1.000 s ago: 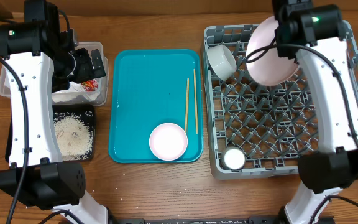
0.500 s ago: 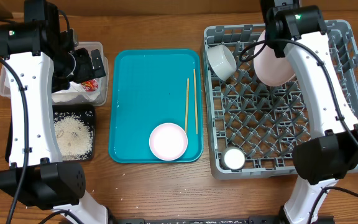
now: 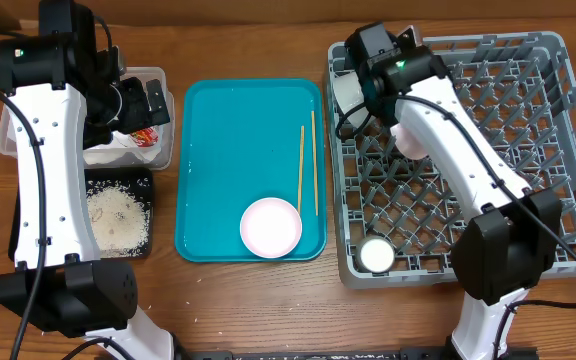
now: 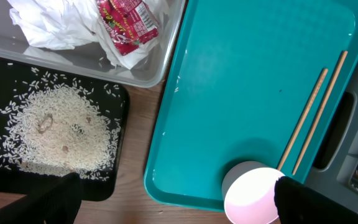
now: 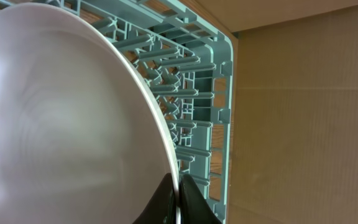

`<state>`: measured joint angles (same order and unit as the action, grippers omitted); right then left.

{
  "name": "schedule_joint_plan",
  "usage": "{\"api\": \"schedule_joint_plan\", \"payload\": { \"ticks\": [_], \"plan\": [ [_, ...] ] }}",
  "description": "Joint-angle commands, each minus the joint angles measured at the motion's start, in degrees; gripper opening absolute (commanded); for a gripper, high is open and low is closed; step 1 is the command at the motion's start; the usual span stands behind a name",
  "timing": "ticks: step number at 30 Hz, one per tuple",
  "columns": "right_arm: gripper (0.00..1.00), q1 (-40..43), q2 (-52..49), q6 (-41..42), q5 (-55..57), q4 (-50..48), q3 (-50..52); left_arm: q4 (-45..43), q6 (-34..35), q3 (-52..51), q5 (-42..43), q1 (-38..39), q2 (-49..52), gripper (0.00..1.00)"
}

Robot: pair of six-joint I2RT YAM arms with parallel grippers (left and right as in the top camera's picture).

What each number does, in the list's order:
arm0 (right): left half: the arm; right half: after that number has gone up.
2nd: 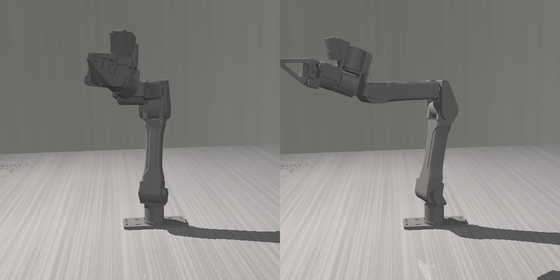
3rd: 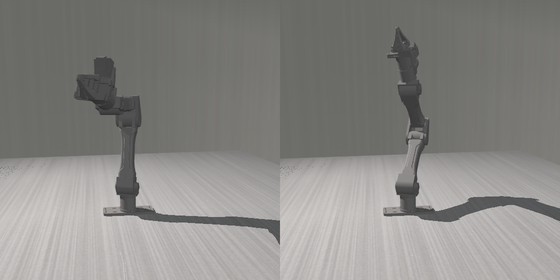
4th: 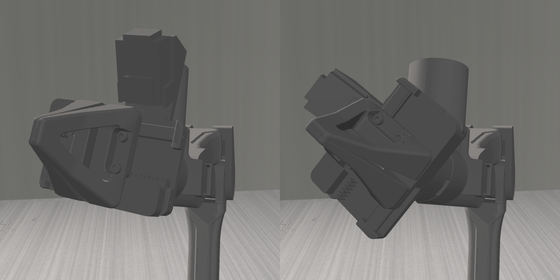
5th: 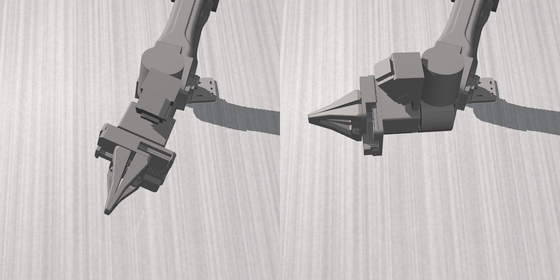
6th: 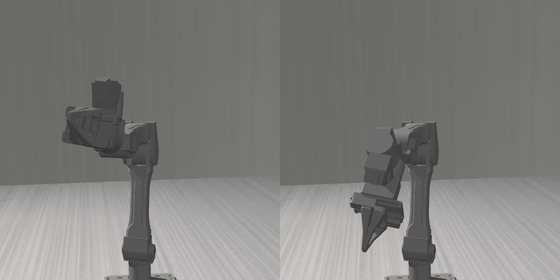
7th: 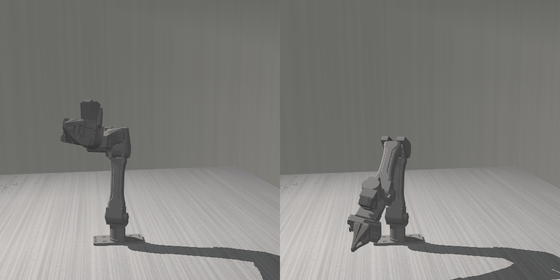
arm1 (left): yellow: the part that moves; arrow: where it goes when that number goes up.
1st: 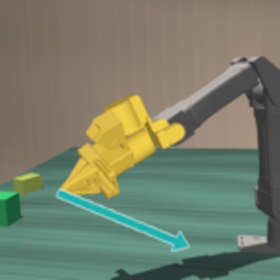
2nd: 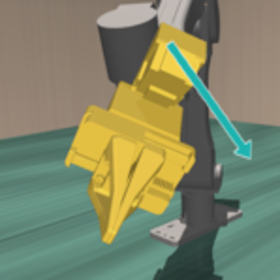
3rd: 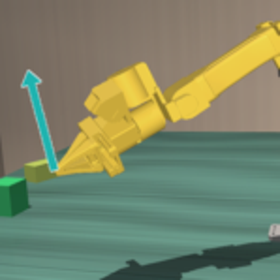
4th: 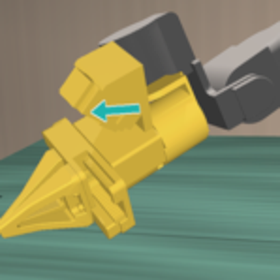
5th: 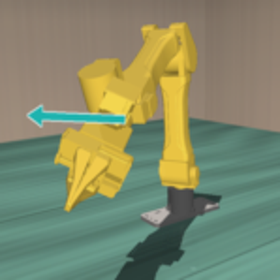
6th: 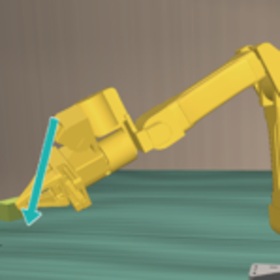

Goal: Sort waste into correct bins and load items into the dishwasher
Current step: 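Lift the plate and stand it upright in the rack's back row, then reach the right gripper to the small white bowl and grasp it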

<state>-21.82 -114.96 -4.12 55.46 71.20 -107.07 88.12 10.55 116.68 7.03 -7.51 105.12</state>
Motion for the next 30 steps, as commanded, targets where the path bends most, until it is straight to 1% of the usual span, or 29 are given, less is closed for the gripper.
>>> {"api": "schedule_joint_plan", "payload": {
  "ticks": [1, 2, 3, 4, 5, 6, 7, 10, 12, 13, 14, 17, 20, 22, 23, 24, 25, 26, 27, 29, 30],
  "plan": [
    [0.09, 0.2, 0.2, 1.8, 0.4, -0.4, 0.1, -0.1, -0.2, 0.7, 0.0, 0.0, -1.0, 1.00],
    [0.20, 0.2, 0.2, 1.8, -0.3, -0.5, 0.1, -0.1, -0.2, 0.7, 0.0, 0.0, -1.0, 1.00],
    [0.37, 0.2, 0.2, 1.8, -1.1, -0.5, 0.1, -0.1, -0.2, 0.7, 0.0, 0.0, -1.0, 1.00],
    [0.50, 0.2, 0.3, 2.4, -1.6, -0.5, 0.1, -0.1, -0.2, 0.7, 0.0, 0.0, -1.0, 1.00],
    [0.60, 0.3, 0.5, 3.3, -1.6, -0.8, 0.1, -0.1, -0.2, 0.7, 0.0, 0.0, -1.0, 1.00],
    [0.67, 0.3, 0.9, 3.8, -1.6, -0.9, 0.0, -0.1, -0.2, 0.7, 0.0, 0.0, -1.0, 1.00],
    [0.73, 0.3, 1.3, 4.2, -1.8, -0.9, -0.4, -0.1, -0.2, 0.7, 0.0, 0.0, -1.0, 1.00],
    [0.83, 0.3, 3.6, 4.1, -6.5, -0.9, -3.3, -0.1, -0.2, 0.7, 0.0, 0.0, -1.0, 1.00],
    [0.89, 0.3, 5.5, 4.1, -10.9, -0.9, -5.4, -0.1, -0.2, 0.7, 0.0, 0.0, -1.0, 1.00],
    [0.92, 0.3, 7.5, 4.1, -16.6, -0.8, -7.4, -0.1, -0.2, 0.7, 0.0, 0.0, -1.0, 1.00],
    [0.94, 0.3, 8.3, 4.1, -19.6, -0.9, -8.1, -0.1, -0.2, 0.7, 0.0, 0.0, -1.0, 1.00],
    [0.94, 0.3, 10.6, 4.2, -33.4, -0.9, -9.7, -0.1, -0.2, 0.7, 0.0, 0.0, -1.0, 1.00],
    [0.94, 0.2, 11.8, 4.2, -51.3, -0.6, -9.7, -0.1, -0.2, 0.7, 0.0, 0.0, -1.0, 1.00],
    [0.88, 0.2, 11.8, 4.2, -66.1, 0.0, -9.4, -0.1, -0.2, 0.7, 0.0, 0.0, -1.0, 1.00],
    [0.82, 0.2, 11.6, 4.2, -73.1, 0.0, -8.6, -0.1, -0.2, 0.7, 0.0, 0.0, -1.0, 1.00],
    [0.77, 0.2, 11.6, 4.9, -77.5, -0.1, -7.6, -0.1, -0.2, 0.7, 0.0, 0.0, -1.0, 1.00],
    [0.75, 0.0, 11.4, 7.0, -80.5, -0.3, -6.1, -0.1, -0.2, 0.7, 0.0, 0.0, -1.0, 1.00],
    [0.71, -0.5, 11.3, 9.2, -81.1, -0.5, -4.6, -0.1, -0.2, 0.7, 0.0, 0.0, -1.0, 1.00],
    [0.69, -1.2, 11.2, 11.0, -80.5, -1.0, -2.6, -0.1, -0.2, 0.7, 0.0, 0.0, -1.0, 1.00],
    [0.64, -3.6, 11.2, 17.3, -75.3, -3.1, 4.0, -0.1, -0.2, 0.7, 0.0, 0.0, -1.0, 1.00],
    [0.64, -4.3, 11.2, 19.5, -73.4, -4.0, 6.2, -0.1, -0.2, 0.7, 0.0, 0.0, -1.0, 1.00]
  ]
}}
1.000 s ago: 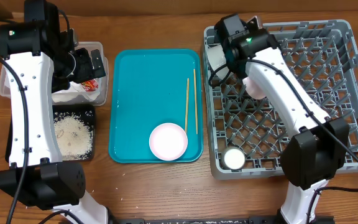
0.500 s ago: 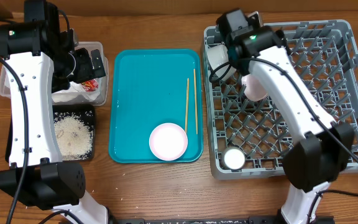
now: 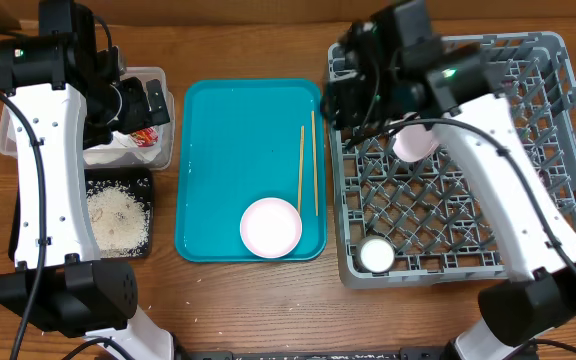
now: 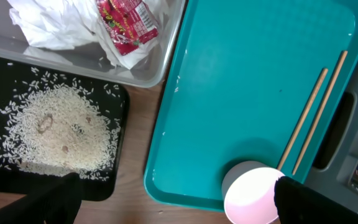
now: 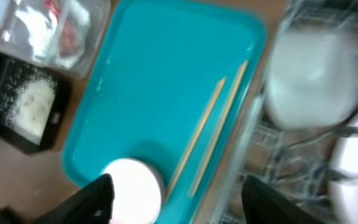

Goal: Sort waste into correct bins and load items into the dishwasher
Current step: 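Reach the right gripper to the small white bowl and grasp it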

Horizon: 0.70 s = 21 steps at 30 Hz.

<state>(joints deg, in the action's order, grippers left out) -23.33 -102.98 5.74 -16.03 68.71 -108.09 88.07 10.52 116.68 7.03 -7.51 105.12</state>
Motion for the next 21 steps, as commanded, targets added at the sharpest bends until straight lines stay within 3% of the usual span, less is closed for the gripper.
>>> {"api": "schedule_joint_plan", "payload": {
  "ticks": [1, 9, 12, 21],
  "plan": [
    [0.64, -3.8, -0.8, 11.5, -0.2, -2.8, 10.4, -0.1, -0.2, 0.7, 0.0, 0.0, -1.0, 1.00],
    [0.56, -11.0, -0.8, 15.8, 2.7, -14.3, 27.5, 0.0, -0.2, 0.7, 0.0, 0.0, -1.0, 1.00],
    [0.55, -13.0, -1.1, 18.8, 7.4, -15.9, 30.2, -0.1, -0.2, 0.7, 0.0, 0.0, -1.0, 1.00],
    [0.48, -15.2, -5.3, 20.0, 6.9, -16.9, 30.9, -0.1, -0.2, 0.7, 0.0, 0.0, -1.0, 1.00]
  ]
}}
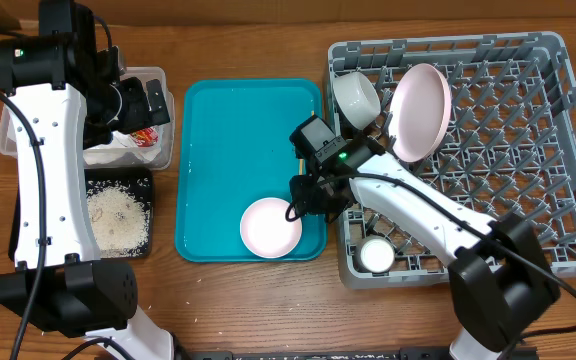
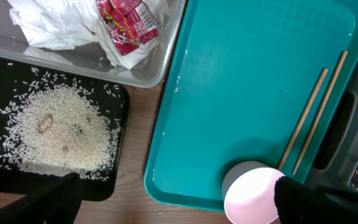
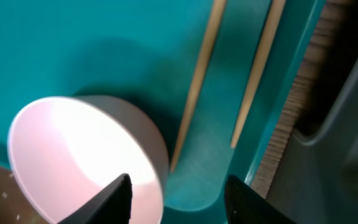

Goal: Sort waste into correct bins and load items into the dishwasher
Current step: 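Reach the right gripper to the small white bowl and grasp it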

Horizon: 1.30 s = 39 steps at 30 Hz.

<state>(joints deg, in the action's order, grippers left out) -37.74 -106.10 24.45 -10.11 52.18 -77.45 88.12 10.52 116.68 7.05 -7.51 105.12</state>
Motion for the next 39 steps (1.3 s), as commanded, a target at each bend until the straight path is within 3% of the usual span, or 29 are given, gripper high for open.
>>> {"api": "schedule_joint_plan", "payload": {
  "ticks": [1, 5, 19, 25, 29, 33, 39],
  "plan": [
    [0.48, -0.8, -2.4, 1.3, 0.9, -0.5, 0.2, -0.1, -0.2, 0.7, 0.0, 0.0, -1.0, 1.00],
    [0.40, -0.8, -2.7, 1.3, 0.9, -0.9, 0.2, -0.1, -0.2, 0.7, 0.0, 0.0, -1.0, 1.00],
    [0.31, -1.1, -4.3, 0.9, -1.1, -2.2, 0.1, -0.1, -0.2, 0.7, 0.0, 0.0, -1.0, 1.00],
    [0.17, -1.6, -4.3, 0.9, -0.4, -2.2, 0.1, -0.1, -0.2, 0.7, 0.0, 0.0, -1.0, 1.00],
    [0.17, -1.6, -4.3, 0.8, -0.4, -2.2, 0.1, -0.1, -0.2, 0.7, 0.0, 0.0, -1.0, 1.00],
    [0.30, -1.6, -4.3, -1.1, -2.4, -1.7, 0.1, -0.1, -0.2, 0.7, 0.0, 0.0, -1.0, 1.00],
    [0.25, -1.7, -4.3, -2.4, -2.6, 0.8, 0.1, -0.1, -0.2, 0.7, 0.0, 0.0, -1.0, 1.00]
  ]
}}
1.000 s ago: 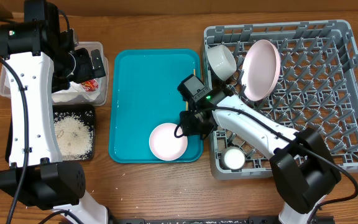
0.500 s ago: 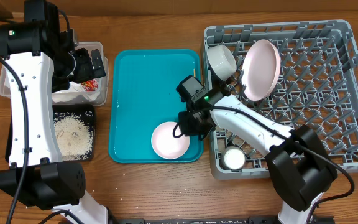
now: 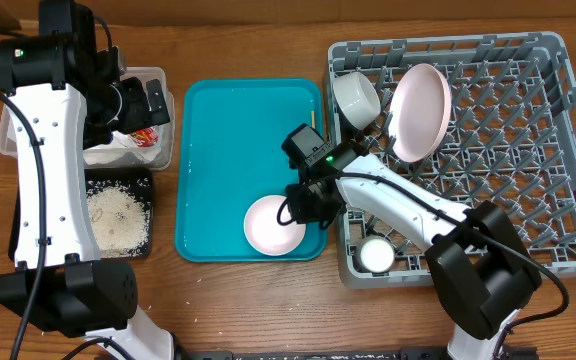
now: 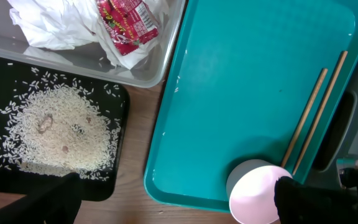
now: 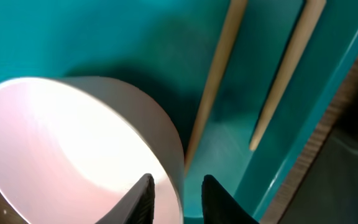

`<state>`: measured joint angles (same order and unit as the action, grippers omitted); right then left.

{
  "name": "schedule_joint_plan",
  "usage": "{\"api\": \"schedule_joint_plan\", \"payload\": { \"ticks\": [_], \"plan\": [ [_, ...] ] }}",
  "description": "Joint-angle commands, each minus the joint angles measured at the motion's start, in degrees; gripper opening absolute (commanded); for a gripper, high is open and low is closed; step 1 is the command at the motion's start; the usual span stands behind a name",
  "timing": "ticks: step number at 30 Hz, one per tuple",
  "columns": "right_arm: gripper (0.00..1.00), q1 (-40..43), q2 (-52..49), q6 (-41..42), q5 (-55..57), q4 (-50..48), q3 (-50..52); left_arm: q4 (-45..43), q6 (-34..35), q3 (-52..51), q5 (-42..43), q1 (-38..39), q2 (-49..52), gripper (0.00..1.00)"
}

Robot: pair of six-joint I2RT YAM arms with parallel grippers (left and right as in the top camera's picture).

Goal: Sort waste into correct bins and load items into the dishwasher
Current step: 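Reach the right gripper to the small white bowl and grasp it, then carry the small bowl into the rack beside the plate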

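Observation:
A pink bowl [image 3: 271,228] sits at the near right of the teal tray [image 3: 228,130]. My right gripper [image 5: 179,199] is down on the bowl's right rim [image 5: 166,155], open, with one finger inside and one outside the wall; a sliver of tray shows past the outer finger. Two wooden chopsticks [image 5: 219,81] lie just right of the bowl. My left gripper [image 4: 178,180] hangs wide open and empty, high over the bins, with the bowl [image 4: 257,196] low in its view. In the grey dish rack [image 3: 528,200] stand a pink plate [image 3: 420,98] and a white bowl [image 3: 356,95].
A clear bin [image 3: 153,75] holds white paper and a red wrapper [image 4: 126,25]. A black tray of rice [image 3: 118,215] lies in front of it. A white cup [image 3: 375,254] sits in the rack's near left corner. The rack's edge runs close beside the tray.
My right gripper has dropped from just above the bowl onto its rim, and its fingers have narrowed around the wall. The bowl sits slightly further right. The left arm has not moved.
My right gripper was shut on the pink plate at the rack's far left. Then it was clear of the plate, open over the tray's right edge, the plate left standing in the rack. Then it was wide open above the bowl, and now straddles its rim.

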<state>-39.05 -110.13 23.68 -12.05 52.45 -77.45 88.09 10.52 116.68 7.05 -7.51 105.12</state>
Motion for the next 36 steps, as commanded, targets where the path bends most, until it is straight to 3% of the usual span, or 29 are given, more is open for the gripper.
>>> {"api": "schedule_joint_plan", "payload": {
  "ticks": [1, 8, 11, 22, 31, 36],
  "plan": [
    [0.24, -0.6, -0.3, -2.2, -0.6, 0.5, 0.1, -0.1, -0.2, 0.7, 0.0, 0.0, -1.0, 1.00],
    [0.15, -1.8, -0.3, -2.8, 0.0, -0.1, 0.1, -0.1, -0.2, 0.7, 0.0, 0.0, -1.0, 1.00],
    [0.04, -1.8, -0.3, -3.2, 0.0, 0.0, 0.1, -0.1, -0.2, 0.7, 0.0, 0.0, -1.0, 1.00],
    [0.04, -1.8, 1.9, -2.7, 11.3, 10.0, -10.6, -0.1, -0.2, 0.7, 0.0, 0.0, -1.0, 1.00],
    [0.04, -1.8, 3.8, 3.2, 36.5, 26.3, -27.8, -0.1, -0.2, 0.7, 0.0, 0.0, -1.0, 1.00],
    [0.04, -1.8, 4.2, 19.5, 61.7, 41.7, -33.4, -0.1, -0.2, 0.7, 0.0, 0.0, -1.0, 1.00]
  ]
}}
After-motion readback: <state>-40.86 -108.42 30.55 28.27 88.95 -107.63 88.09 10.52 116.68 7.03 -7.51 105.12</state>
